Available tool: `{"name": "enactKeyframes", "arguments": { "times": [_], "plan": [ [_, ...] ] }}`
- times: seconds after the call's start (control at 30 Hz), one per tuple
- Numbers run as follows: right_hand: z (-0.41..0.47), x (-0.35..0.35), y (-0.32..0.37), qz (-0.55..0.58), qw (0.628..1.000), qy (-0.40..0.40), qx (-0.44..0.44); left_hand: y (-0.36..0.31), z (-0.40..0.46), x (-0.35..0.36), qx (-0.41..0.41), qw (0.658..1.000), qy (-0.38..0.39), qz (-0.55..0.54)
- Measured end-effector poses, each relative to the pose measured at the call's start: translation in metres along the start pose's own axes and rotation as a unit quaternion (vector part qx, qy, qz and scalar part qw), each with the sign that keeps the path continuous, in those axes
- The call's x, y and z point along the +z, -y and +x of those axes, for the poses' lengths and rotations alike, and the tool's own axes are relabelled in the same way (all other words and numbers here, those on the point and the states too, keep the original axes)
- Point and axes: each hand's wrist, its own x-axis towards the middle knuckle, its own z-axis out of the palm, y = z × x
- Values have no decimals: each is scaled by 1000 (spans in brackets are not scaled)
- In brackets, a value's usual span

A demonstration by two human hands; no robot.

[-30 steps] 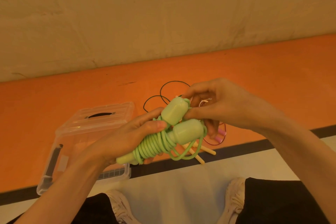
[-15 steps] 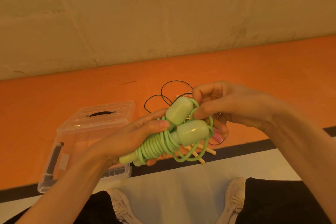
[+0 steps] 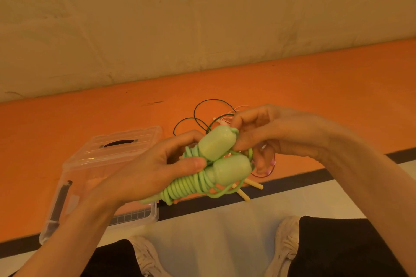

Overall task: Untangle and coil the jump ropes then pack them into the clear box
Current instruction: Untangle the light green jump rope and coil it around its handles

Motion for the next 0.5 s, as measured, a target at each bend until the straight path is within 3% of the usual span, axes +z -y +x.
{"name": "enactKeyframes", "arguments": {
  "times": [0.13,0.23,0.4,0.5],
  "plan": [
    [-3,-7,-6,21,999,33,-1,2,-4,-1,27,996,-25,84],
    [-1,-9,-7,8,1000,6,-8,0,-7,1,60,983,-78,155],
    [12,-6,-17,-100,993,-65,-22,2,-6,0,129,906,-130,382],
    [17,-10,-24,-150,988,-44,-4,7,-3,4,152,862,-121,468]
  ]
}}
